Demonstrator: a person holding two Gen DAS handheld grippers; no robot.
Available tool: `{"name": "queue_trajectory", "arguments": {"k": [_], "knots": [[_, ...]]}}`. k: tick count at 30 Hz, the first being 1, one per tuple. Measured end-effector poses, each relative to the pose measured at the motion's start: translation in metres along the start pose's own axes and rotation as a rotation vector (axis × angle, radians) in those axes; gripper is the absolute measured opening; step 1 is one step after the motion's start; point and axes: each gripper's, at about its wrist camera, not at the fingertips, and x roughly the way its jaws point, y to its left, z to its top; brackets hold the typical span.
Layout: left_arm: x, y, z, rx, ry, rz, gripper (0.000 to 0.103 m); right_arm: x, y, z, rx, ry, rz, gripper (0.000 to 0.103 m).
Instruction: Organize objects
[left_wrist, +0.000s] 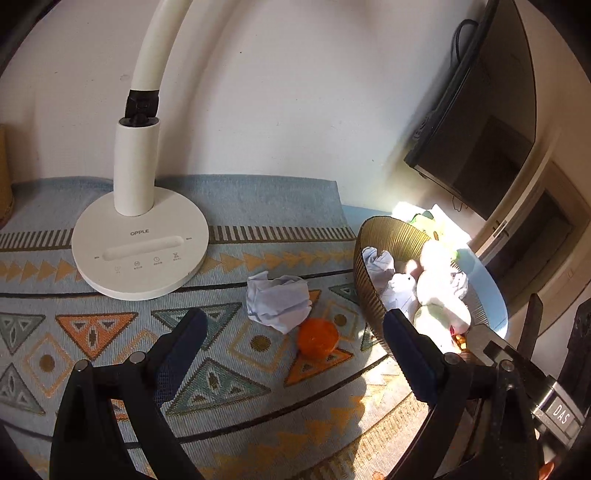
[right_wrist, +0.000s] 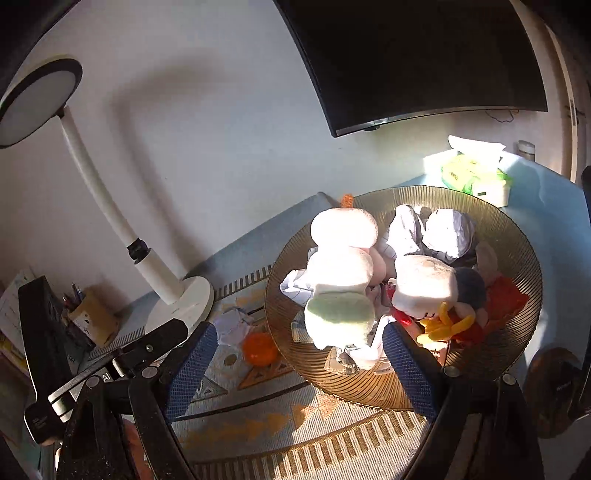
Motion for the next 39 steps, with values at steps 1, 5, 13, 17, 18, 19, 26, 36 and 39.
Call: {"name": "queue_trajectory", "arguments": {"k": [1,5,13,17,18,19,26,36,39], "knots": [[-0.004,-0.004,0.000,0.028,0.000,0.020,0.096,0.001,0.005,-0.004,-0.020,0.025,0.002,0.090],[-0.014,-0.011,0.001,0.139,0.017,0.087,0.096,0.011,0.029,-0.028,-0.082,0.109,0.057,0.091],[-0.012,0.023,-0.001,0.146,0.062,0.148,0.096,0.030,0.052,-0.054,-0.097,0.180,0.096,0.091],[0.001,0.031,-0.006,0.140,0.098,0.169,0.096,0.038,0.056,-0.056,-0.112,0.183,0.056,0.091],[0.006,0.029,-0.004,0.155,0.112,0.172,0.096,0.042,0.056,-0.055,-0.107,0.187,0.050,0.091],[0.011,0.026,-0.001,0.176,0.127,0.157,0.096,0.048,0.056,-0.054,-0.096,0.196,0.050,0.091],[0.067,0.031,0.024,0.185,0.240,-0.061,0.095,0.101,0.036,-0.048,0.024,0.253,0.026,0.068],[0.110,0.030,0.025,0.173,0.275,-0.144,0.084,0.120,0.032,-0.035,0.040,0.192,-0.010,0.067],[0.107,0.027,0.023,0.185,0.263,-0.153,0.069,0.120,0.033,-0.034,0.035,0.187,-0.033,0.053]]}}
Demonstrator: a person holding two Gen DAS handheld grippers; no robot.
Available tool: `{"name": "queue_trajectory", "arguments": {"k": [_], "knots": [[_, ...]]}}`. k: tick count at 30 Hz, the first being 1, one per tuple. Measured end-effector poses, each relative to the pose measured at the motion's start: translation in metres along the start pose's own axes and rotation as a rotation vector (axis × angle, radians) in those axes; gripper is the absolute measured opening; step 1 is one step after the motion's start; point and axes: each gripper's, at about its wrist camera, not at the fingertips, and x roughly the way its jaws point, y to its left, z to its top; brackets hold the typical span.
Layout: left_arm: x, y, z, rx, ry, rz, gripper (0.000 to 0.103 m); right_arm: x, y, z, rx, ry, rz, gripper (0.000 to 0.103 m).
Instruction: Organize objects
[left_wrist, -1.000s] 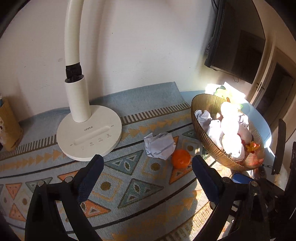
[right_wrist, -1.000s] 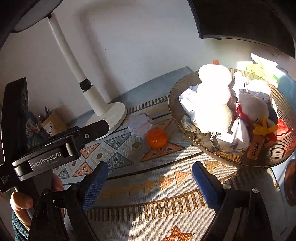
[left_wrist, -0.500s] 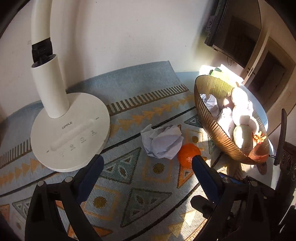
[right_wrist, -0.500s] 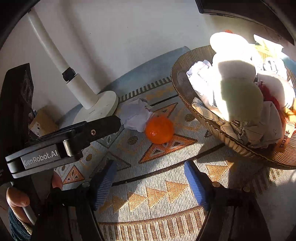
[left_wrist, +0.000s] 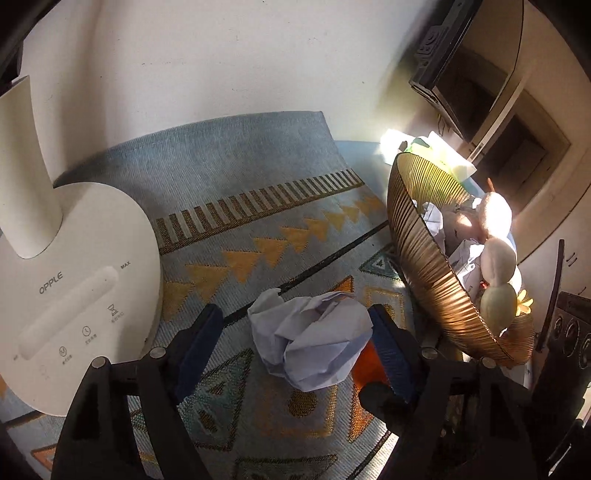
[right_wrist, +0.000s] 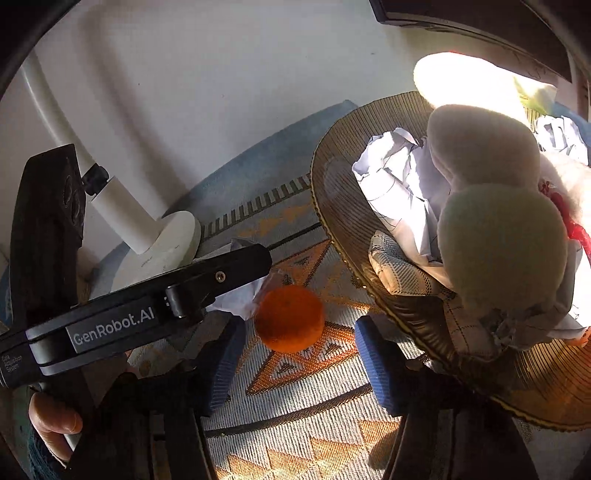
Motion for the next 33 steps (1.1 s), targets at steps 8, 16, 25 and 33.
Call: {"name": "queue_trajectory", "arguments": {"k": [8,16,25,33], "knots": [[-0.011,-0.017,-0.009,0.040,-0.053,0.098,0.052,-0.002,0.012,-0.003,-0.074,0.010,0.036,0.037],[-0.060,-0.012,-0.035,-0.040,-0.102,0.169,0.052,-0.024,0.027,-0.022,-0.187,-0.019,0.033,0.037],[-0.148,-0.052,-0.126,-0.066,-0.212,0.527,0.052,-0.068,0.018,-0.076,-0.175,0.025,0.058,0.037],[-0.180,-0.063,-0.190,-0.139,-0.287,0.663,0.052,-0.096,0.030,-0.110,-0.281,-0.033,0.026,0.037]]}}
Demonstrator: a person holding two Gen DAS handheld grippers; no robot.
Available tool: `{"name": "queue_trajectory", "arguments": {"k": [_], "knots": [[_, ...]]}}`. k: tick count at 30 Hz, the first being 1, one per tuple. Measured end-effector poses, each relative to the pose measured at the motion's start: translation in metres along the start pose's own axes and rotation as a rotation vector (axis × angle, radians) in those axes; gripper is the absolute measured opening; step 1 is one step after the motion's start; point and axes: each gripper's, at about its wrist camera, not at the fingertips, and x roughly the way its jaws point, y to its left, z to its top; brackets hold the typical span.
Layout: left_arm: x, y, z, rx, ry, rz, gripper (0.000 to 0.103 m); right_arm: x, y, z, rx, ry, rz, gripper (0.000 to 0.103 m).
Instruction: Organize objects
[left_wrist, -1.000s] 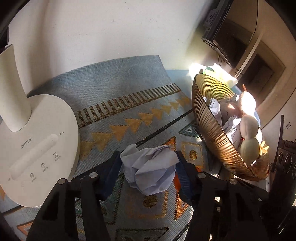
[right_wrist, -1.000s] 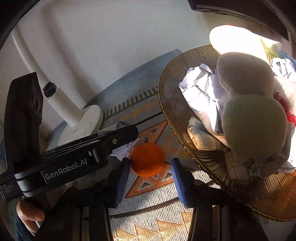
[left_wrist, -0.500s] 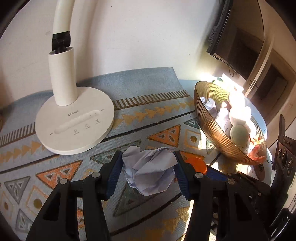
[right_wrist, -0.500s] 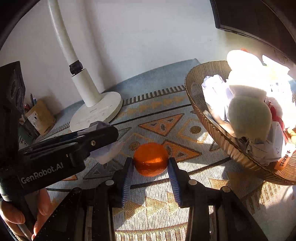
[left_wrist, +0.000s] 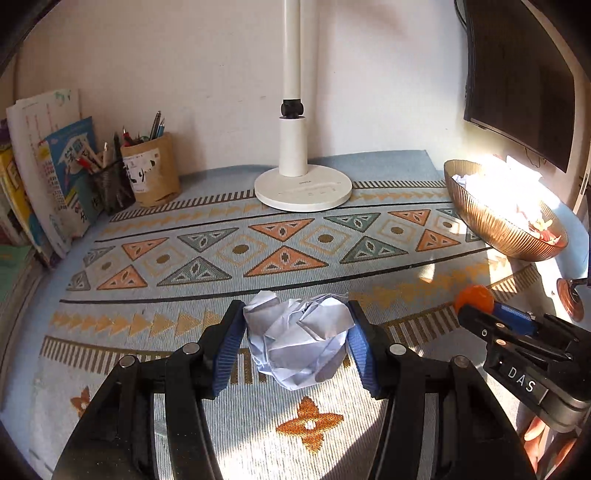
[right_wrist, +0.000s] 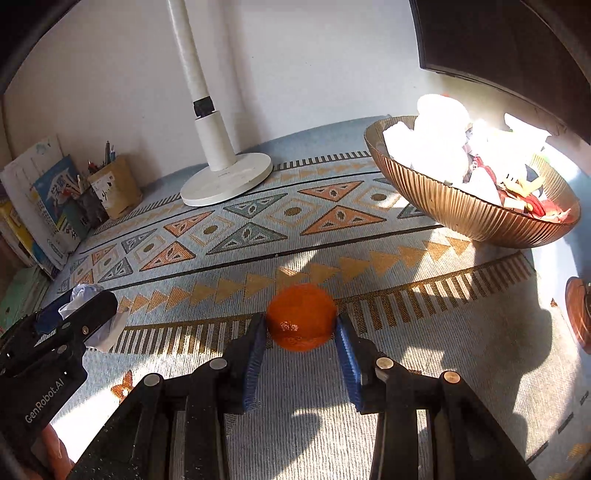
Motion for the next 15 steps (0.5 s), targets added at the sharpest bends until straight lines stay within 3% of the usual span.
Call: {"name": "queue_trajectory", "arguments": {"k": [7,9,11,15], "knots": [[0.013,0.007,-0.016,-0.030,0.035,-0.008,0.052,-0.001,0.004,-0.004,-0.039,-0.015,-0.009,0.037],[0.014,0.011,-0.017,-0.058,0.044,-0.022,0.052,0.001,0.005,-0.004,-0.038,0.001,0.011,0.046],[0.016,0.014,-0.018,-0.075,0.053,-0.037,0.052,0.003,0.006,-0.004,-0.042,0.021,0.021,0.071],[0.018,0.015,-0.019,-0.085,0.065,-0.049,0.052,-0.002,0.010,-0.006,-0.068,-0.006,0.032,0.072]]}}
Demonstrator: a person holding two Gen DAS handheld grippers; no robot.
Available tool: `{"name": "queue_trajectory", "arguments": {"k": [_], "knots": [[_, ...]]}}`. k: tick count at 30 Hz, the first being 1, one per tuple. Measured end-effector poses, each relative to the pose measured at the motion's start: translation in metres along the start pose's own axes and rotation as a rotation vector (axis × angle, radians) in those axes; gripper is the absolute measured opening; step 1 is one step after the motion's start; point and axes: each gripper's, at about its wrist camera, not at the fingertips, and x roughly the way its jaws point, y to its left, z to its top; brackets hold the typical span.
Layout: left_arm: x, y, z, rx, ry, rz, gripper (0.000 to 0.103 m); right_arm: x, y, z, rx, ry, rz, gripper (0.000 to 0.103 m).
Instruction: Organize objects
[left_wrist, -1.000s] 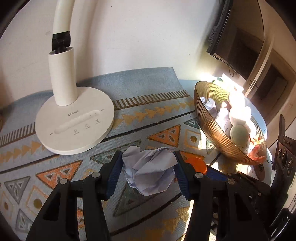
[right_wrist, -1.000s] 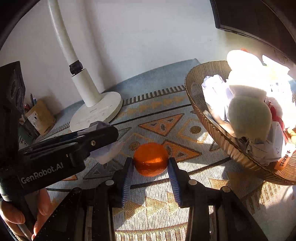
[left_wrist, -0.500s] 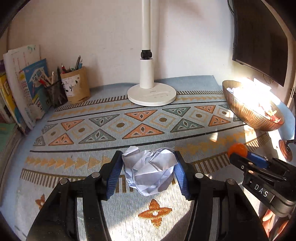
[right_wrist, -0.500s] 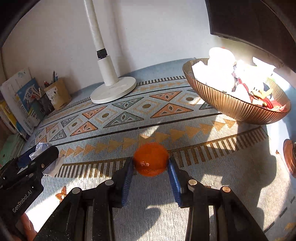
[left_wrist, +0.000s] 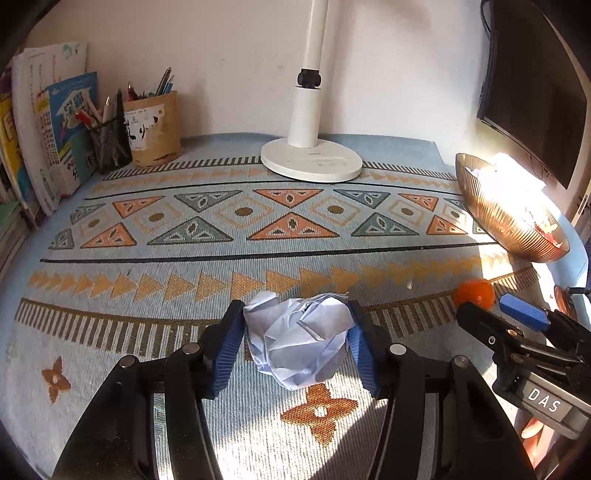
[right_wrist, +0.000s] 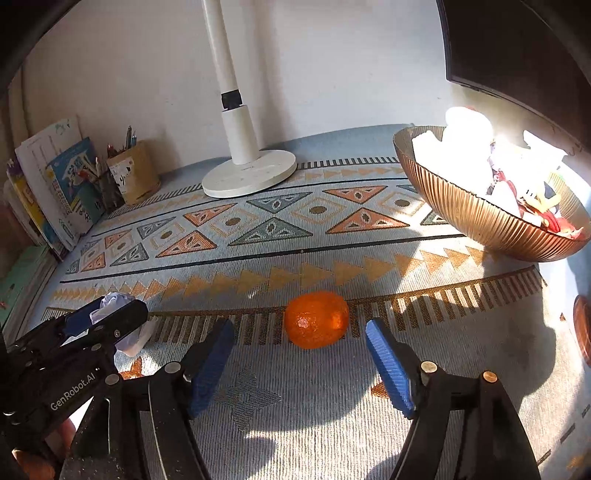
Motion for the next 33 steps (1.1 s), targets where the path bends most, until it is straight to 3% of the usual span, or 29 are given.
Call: {"name": "queue_trajectory", "arguments": {"k": [6,8,19,25,28,30,31,33], "knots": [[0.000,0.002,0.001,-0.012,-0.001,-0.025,0.053,0.012,0.000,0.003,0.002,0.055,-0.040,0.071],[-0.001,0.005,0.001,-0.024,-0.009,-0.031,0.053,0.015,-0.003,0.003,0.018,0.066,-0.032,0.062],[0.001,0.008,0.002,-0.030,-0.002,-0.028,0.054,0.009,-0.002,-0.001,0.013,0.041,-0.042,0.038],[0.002,0.007,0.002,-0.026,0.004,-0.024,0.055,0.004,0.003,-0.001,-0.019,0.024,0.006,0.038],[0.003,0.007,0.002,-0.026,0.006,-0.024,0.056,0.013,-0.003,-0.002,0.013,0.094,0.088,0.051],[0.003,0.007,0.002,-0.024,0.005,-0.025,0.056,0.011,-0.005,-0.002,0.022,0.086,0.103,0.051],[0.003,0.007,0.002,-0.022,0.004,-0.025,0.056,0.010,-0.004,-0.002,0.022,0.077,0.101,0.050],[0.003,0.007,0.002,-0.019,0.004,-0.024,0.056,0.009,0.000,-0.004,0.008,0.069,0.079,0.037]]}}
